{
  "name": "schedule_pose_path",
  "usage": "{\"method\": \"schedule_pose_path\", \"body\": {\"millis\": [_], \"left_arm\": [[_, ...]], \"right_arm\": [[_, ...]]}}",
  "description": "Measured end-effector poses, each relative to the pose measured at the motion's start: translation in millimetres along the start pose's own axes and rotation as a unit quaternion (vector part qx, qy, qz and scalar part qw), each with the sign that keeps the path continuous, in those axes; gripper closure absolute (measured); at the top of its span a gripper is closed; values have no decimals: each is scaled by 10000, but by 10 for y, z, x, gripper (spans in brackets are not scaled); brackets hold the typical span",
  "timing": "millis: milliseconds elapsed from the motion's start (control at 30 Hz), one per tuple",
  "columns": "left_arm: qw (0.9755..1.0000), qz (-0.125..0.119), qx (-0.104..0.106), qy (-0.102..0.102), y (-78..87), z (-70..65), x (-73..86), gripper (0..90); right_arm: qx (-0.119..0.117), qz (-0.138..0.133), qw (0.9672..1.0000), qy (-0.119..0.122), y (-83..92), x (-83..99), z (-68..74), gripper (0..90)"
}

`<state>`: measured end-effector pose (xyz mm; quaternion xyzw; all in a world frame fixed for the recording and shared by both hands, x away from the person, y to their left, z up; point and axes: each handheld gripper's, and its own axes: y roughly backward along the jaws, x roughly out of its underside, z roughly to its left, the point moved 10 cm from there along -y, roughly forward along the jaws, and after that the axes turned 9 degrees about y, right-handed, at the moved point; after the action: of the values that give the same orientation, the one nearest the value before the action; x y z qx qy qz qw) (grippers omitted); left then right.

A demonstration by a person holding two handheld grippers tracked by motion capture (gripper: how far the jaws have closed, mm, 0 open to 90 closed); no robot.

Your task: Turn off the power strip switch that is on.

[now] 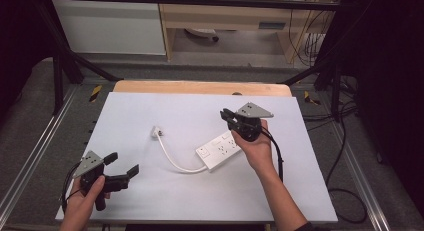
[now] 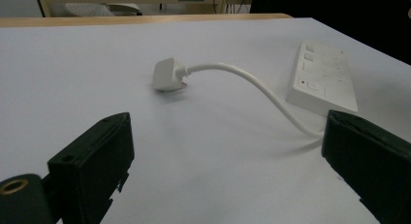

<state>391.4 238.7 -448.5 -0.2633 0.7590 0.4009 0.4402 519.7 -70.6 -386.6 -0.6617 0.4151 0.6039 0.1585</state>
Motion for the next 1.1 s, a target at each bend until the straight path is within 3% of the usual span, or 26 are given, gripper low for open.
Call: {"method": "schedule_pose_path", "body": {"millis": [233, 1100], "left_arm": [[10000, -11, -2, 6, 1, 5, -3, 46], [10000, -16, 4, -6, 0, 2, -5, 46]], "right_arm": [[-52, -34, 9999, 125, -9, 2, 43, 894], [48, 238, 9996, -161, -79, 243, -53, 900]]}}
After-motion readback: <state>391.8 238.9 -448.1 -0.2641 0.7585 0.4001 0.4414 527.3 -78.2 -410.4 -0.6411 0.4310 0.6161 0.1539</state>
